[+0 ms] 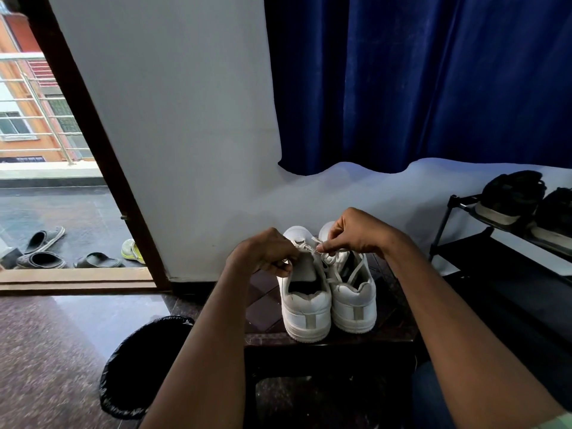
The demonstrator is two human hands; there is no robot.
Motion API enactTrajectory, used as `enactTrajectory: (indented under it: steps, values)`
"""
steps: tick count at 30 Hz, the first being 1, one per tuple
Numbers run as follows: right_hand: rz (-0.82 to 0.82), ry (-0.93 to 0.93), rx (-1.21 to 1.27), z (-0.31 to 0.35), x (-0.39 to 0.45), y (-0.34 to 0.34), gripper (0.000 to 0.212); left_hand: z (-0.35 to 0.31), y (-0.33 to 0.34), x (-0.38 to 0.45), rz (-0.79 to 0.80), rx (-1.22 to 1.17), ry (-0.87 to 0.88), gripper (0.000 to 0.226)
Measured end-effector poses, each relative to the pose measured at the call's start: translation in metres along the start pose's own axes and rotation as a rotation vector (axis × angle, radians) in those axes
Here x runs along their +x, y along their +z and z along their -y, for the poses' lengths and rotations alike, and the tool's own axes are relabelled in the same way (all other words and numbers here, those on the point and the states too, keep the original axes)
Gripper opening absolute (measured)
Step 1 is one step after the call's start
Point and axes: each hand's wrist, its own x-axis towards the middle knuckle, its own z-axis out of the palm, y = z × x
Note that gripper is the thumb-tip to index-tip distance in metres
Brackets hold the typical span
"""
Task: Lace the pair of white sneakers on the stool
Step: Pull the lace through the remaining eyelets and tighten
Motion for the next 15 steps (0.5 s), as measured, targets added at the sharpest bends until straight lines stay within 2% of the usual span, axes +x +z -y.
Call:
enactTrajectory:
  steps: [6,10,12,15]
  values:
    - [-0.049,0.07,-0.155,-0.001,0.0,0.006,0.036,0.002,-0.001,0.002,-0.085,0.101,0.022,0.021]
    - [-0.176,0.142,-0.357,0.001,0.003,0.014,0.026,0.002,-0.002,0.004,-0.085,0.095,0.019,0.016]
    - [-0.27,0.115,-0.458,0.004,0.004,0.019,0.009,0.002,-0.002,0.004,-0.081,0.095,0.025,0.015]
    - [-0.245,0.007,-0.55,0.005,0.008,0.03,0.024,0.002,-0.001,0.008,-0.13,0.069,0.041,0.015]
